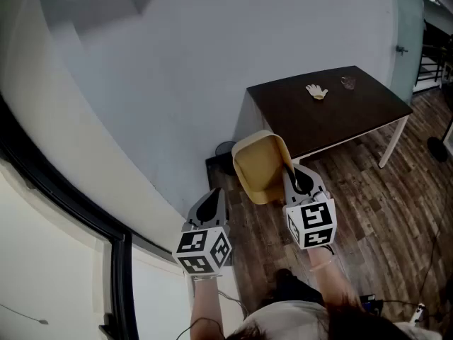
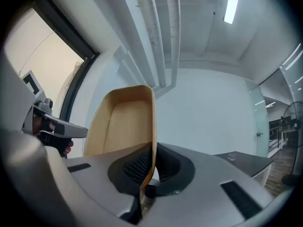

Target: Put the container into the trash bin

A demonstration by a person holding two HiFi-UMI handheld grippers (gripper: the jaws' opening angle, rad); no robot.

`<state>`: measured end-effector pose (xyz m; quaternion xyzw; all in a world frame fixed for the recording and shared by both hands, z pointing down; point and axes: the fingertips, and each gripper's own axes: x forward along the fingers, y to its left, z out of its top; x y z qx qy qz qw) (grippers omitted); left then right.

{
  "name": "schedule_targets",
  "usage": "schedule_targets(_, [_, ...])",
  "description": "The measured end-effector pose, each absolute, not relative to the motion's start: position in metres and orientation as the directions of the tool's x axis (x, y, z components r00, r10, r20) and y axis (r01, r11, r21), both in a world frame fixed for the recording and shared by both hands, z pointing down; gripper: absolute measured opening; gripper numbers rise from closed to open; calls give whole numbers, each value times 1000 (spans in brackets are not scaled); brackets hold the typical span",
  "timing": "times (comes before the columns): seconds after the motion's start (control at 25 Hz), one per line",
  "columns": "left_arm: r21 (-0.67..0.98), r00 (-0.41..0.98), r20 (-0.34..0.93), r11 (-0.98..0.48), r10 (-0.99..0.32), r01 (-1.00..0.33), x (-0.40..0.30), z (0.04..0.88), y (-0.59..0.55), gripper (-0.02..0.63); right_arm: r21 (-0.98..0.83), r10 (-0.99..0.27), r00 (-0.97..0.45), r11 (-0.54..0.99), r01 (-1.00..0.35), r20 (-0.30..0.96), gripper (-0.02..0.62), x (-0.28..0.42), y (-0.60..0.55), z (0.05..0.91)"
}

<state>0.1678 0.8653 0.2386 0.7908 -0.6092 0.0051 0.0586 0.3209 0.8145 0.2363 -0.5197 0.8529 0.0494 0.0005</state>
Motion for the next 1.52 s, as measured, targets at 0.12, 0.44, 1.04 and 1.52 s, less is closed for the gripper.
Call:
schedule_targets(0.12, [83,271,91,-264,-958,-961,167,241,864,20,86,-889,-455,450,-889,-58,6,317,813,236])
schedule_targets(0.44, [94,298,104,-289,-949,-953,179,246,832,20,65,-898,-434,430,-900,-74,5,329,787,237])
schedule_targets(1.04, [101,271,128,-259,-954,-961,181,262,713,20,60,-877,-479,476,-877,-36,3,330,672,255])
schedule_targets(1.52, [97,235,153,-223,-960,-970,196,279,637,20,22,-831,-556,556,-831,10,3,333,583,280])
